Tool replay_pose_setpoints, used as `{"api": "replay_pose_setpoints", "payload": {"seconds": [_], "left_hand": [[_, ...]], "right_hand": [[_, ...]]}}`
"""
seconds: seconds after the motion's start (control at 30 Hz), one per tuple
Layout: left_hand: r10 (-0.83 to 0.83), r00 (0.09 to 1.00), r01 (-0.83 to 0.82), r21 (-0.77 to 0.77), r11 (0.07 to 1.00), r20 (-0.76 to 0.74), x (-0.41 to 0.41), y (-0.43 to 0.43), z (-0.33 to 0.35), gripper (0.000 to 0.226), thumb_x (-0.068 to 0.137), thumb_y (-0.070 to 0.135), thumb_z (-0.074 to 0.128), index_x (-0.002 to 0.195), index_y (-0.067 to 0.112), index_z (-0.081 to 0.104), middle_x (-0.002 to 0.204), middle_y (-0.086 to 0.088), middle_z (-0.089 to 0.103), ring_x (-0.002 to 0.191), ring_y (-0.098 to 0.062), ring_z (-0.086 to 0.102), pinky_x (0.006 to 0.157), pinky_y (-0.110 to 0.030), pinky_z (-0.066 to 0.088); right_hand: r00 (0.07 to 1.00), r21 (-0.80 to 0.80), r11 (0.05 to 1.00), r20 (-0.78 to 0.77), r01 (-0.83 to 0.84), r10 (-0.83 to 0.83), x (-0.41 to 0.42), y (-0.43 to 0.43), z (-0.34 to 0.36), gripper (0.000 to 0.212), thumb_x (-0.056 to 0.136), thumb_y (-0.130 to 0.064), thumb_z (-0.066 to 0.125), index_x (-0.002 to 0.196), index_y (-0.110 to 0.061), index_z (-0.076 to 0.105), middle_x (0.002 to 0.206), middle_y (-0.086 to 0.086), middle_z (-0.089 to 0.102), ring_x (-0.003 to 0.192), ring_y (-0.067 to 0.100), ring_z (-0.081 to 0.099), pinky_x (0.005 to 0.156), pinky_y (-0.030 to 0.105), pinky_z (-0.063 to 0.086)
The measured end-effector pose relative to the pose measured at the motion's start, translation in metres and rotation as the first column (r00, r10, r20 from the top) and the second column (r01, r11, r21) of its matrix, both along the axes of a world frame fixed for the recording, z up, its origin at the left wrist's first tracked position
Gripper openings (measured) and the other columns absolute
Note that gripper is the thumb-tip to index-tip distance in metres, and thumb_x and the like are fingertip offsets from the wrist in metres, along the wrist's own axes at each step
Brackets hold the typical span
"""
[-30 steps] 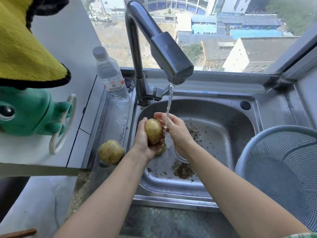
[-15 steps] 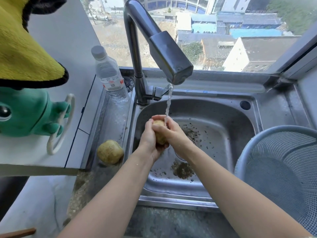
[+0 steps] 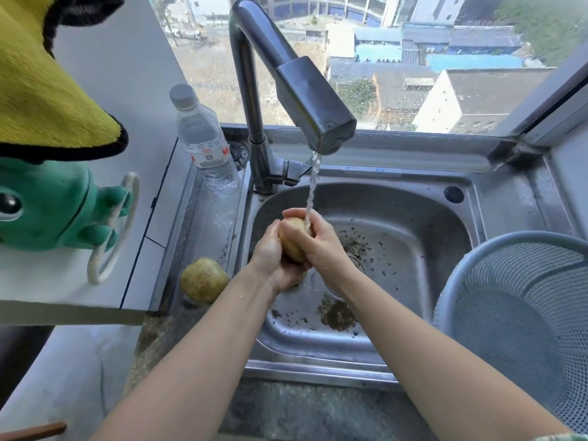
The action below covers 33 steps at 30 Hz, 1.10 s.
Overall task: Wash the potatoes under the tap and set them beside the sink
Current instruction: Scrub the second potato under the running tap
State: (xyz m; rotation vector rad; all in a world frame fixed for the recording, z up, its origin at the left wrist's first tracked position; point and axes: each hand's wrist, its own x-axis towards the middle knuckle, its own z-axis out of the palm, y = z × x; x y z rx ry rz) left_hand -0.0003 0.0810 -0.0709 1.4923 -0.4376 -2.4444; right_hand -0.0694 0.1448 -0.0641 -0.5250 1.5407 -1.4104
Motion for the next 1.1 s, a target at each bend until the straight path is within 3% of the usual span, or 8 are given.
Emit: {"api": "replay_pose_setpoints", "payload": {"seconds": [0.17,0.37,0.47,0.6,0.67,0.8,0.93,1.1], "left_hand": [[-0.054,0.994,0.058,-0.039,0.998,0.1,0.005,-0.002,-0.002,0.054,0.101,0.056,0.031,0.114,0.015,0.064,0.101,-0.015,0.064,0.073,-0.022,0.057,0.052,-0.026,0.043],[-0.122,0.979,0.155,-0.208,0.966,0.166,0.002,0.018,-0.006,0.044,0.098,0.056,0.043,0.099,0.025,0.074,0.105,-0.022,0.07,0.102,-0.035,0.062,0.099,-0.05,0.047],[-0.106,0.972,0.154,-0.228,0.961,0.208,0.004,0.013,-0.007,0.043,0.099,0.054,0.041,0.09,0.029,0.075,0.094,-0.021,0.066,0.09,-0.035,0.058,0.08,-0.046,0.05],[-0.039,0.984,0.069,-0.17,0.983,0.171,0.011,0.004,-0.009,0.055,0.101,0.052,0.035,0.125,0.01,0.062,0.107,-0.023,0.066,0.089,-0.032,0.063,0.067,-0.039,0.054],[0.024,0.993,-0.007,-0.148,0.989,0.115,0.015,0.002,-0.007,0.053,0.101,0.051,0.036,0.12,0.01,0.063,0.109,-0.022,0.068,0.096,-0.033,0.065,0.074,-0.045,0.056],[0.094,0.995,-0.098,-0.129,0.987,-0.035,0.017,0.007,-0.007,0.045,0.097,0.053,0.044,0.108,0.017,0.068,0.106,-0.009,0.073,0.103,-0.024,0.066,0.077,-0.038,0.054],[0.071,0.995,-0.079,-0.127,0.989,-0.067,0.012,0.006,-0.001,0.044,0.1,0.05,0.041,0.102,0.016,0.069,0.09,-0.01,0.075,0.092,-0.023,0.069,0.068,-0.035,0.055],[0.094,0.995,-0.097,-0.18,0.979,-0.024,0.006,0.001,-0.005,0.05,0.1,0.05,0.038,0.1,0.012,0.071,0.099,-0.012,0.072,0.094,-0.024,0.069,0.072,-0.032,0.055]], "right_hand": [[0.949,-0.115,0.971,0.213,-0.212,0.232,-0.016,0.012,-0.005,0.047,0.085,-0.023,0.067,0.131,-0.023,0.058,0.132,0.009,0.058,0.115,0.016,0.06,0.085,0.022,0.053],[0.988,0.103,0.983,-0.058,0.151,-0.145,-0.003,-0.009,-0.001,0.014,0.095,-0.017,0.059,0.106,-0.01,0.064,0.1,0.006,0.067,0.098,0.023,0.065,0.085,0.035,0.058],[0.967,0.177,0.962,0.111,0.206,-0.228,-0.008,-0.014,-0.009,0.02,0.103,-0.014,0.043,0.113,-0.009,0.059,0.103,0.012,0.072,0.094,0.021,0.068,0.086,0.036,0.058],[0.953,0.101,0.989,0.272,0.109,-0.133,-0.013,0.002,-0.014,0.035,0.104,-0.016,0.042,0.138,-0.023,0.044,0.145,0.012,0.048,0.125,0.021,0.054,0.086,0.024,0.055],[0.983,0.058,0.995,0.171,-0.079,0.068,-0.004,0.005,-0.005,0.041,0.106,-0.023,0.038,0.146,-0.028,0.037,0.148,0.003,0.039,0.132,0.015,0.042,0.083,0.011,0.05],[0.866,0.135,0.977,-0.453,-0.167,0.211,0.017,-0.012,0.001,0.039,0.103,-0.024,0.043,0.14,-0.016,0.053,0.146,0.007,0.046,0.137,0.017,0.039,0.106,0.011,0.024],[0.929,0.164,0.985,-0.353,-0.057,0.113,0.006,-0.027,0.002,0.035,0.104,-0.027,0.04,0.124,-0.016,0.067,0.131,0.005,0.062,0.125,0.019,0.054,0.108,0.024,0.037],[0.834,0.213,0.967,-0.501,-0.139,0.231,0.026,-0.008,0.0,0.051,0.104,-0.031,0.04,0.151,-0.012,0.036,0.156,0.008,0.035,0.146,0.018,0.029,0.121,0.034,0.019]]}}
